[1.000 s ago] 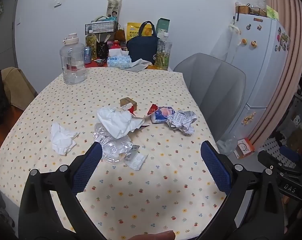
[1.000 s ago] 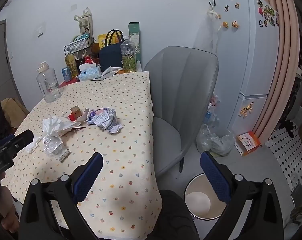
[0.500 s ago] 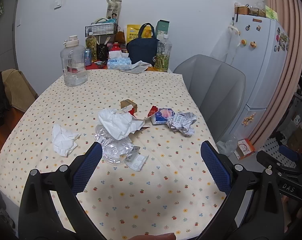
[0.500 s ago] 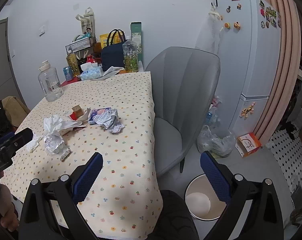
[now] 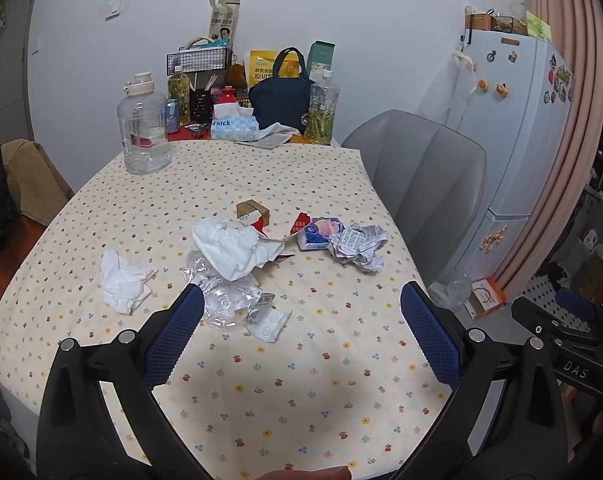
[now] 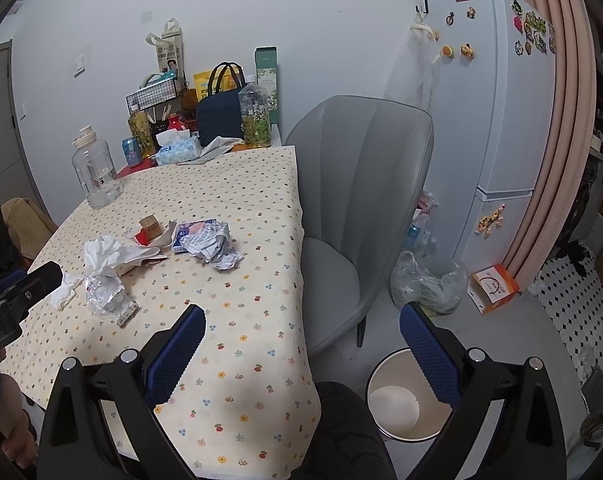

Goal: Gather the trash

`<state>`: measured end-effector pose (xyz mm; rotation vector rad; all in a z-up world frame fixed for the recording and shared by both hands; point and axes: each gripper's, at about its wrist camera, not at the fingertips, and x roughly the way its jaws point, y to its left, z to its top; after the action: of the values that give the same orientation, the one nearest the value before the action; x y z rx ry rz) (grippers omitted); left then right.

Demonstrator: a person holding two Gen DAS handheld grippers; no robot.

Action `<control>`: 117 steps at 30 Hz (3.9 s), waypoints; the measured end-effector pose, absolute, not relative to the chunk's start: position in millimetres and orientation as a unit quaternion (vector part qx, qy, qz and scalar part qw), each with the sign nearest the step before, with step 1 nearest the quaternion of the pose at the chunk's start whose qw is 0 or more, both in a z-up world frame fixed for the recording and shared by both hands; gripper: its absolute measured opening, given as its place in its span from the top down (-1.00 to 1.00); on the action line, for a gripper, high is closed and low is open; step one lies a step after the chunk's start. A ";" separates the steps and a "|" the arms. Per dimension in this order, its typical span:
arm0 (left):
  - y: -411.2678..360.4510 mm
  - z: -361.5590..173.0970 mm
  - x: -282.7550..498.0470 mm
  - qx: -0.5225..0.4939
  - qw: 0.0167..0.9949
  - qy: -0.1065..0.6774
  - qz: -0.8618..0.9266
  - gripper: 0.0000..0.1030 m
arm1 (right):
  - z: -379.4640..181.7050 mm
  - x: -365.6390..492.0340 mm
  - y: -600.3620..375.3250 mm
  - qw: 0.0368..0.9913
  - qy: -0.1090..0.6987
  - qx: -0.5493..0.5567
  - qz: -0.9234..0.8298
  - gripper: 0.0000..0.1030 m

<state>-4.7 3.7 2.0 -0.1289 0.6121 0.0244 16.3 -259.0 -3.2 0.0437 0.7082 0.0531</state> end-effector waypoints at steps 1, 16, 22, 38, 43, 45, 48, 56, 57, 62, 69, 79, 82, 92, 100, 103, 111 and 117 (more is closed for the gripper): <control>3.6 2.4 -4.7 -0.064 0.951 0.301 0.012 -0.89 | -3.1 16.0 -258.8 0.938 0.346 0.021 0.026 -0.85; 4.5 4.8 -5.3 -0.064 0.952 0.299 0.011 -0.89 | -1.8 15.9 -259.1 0.939 0.343 0.020 0.027 -0.85; 4.3 6.4 -5.4 -0.063 0.952 0.299 0.011 -0.89 | -0.7 16.7 -260.7 0.939 0.342 0.022 0.026 -0.85; 6.8 6.8 -6.7 -0.066 0.952 0.297 0.015 -0.89 | -2.8 17.0 -262.9 0.941 0.335 0.025 0.041 -0.85; 6.1 6.8 -6.2 -0.066 0.952 0.298 0.012 -0.89 | -3.3 16.5 -261.1 0.942 0.332 0.021 0.042 -0.85; 6.1 6.1 -6.9 -0.066 0.952 0.298 0.012 -0.89 | -4.6 16.8 -260.3 0.942 0.332 0.021 0.046 -0.85; 6.9 6.2 -6.9 -0.071 0.952 0.296 0.010 -0.89 | -6.6 18.3 -256.1 0.942 0.331 0.010 0.053 -0.85; 29.4 7.9 -5.6 -0.104 0.953 0.283 0.041 -0.89 | -4.8 28.3 -245.3 0.942 0.325 0.007 0.081 -0.85; 33.4 7.6 -5.4 -0.108 0.952 0.281 0.046 -0.89 | -4.7 30.9 -243.1 0.941 0.326 0.009 0.086 -0.85; 54.0 6.4 -4.8 -0.118 0.951 0.274 0.080 -0.89 | -6.1 42.4 -232.7 0.939 0.326 0.014 0.108 -0.85; 83.0 8.1 -10.2 -0.128 0.951 0.255 0.115 -0.89 | -5.0 55.1 -213.9 0.940 0.315 0.008 0.132 -0.85; 132.3 -6.7 -8.9 -0.153 0.945 0.262 0.123 -0.89 | -13.7 81.1 -187.6 0.930 0.326 0.004 0.169 -0.85; 144.0 -14.9 -5.5 -0.156 0.941 0.267 0.134 -0.89 | -17.9 89.3 -178.3 0.926 0.332 -0.002 0.179 -0.85; 175.3 -49.5 19.1 -0.174 0.921 0.314 0.150 -0.89 | -39.8 118.5 -161.7 0.916 0.354 -0.005 0.191 -0.85; 188.6 -74.8 41.4 -0.181 0.906 0.342 0.174 -0.84 | -62.0 140.0 -157.2 0.907 0.376 -0.006 0.188 -0.85; 196.7 -83.7 50.7 -0.195 0.897 0.354 0.179 -0.73 | -70.1 147.2 -156.3 0.904 0.385 -0.006 0.186 -0.85; 209.0 -104.6 68.8 -0.214 0.876 0.384 0.198 -0.08 | -87.1 162.9 -154.8 0.898 0.401 -0.012 0.182 -0.85; 211.4 -103.4 64.0 -0.220 0.875 0.380 0.207 0.73 | -93.1 169.0 -153.6 0.893 0.412 -0.013 0.182 -0.85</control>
<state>64.0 211.4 -103.4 -0.4586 0.7932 0.4312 169.0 -153.6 -93.1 -0.0275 0.8544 0.3785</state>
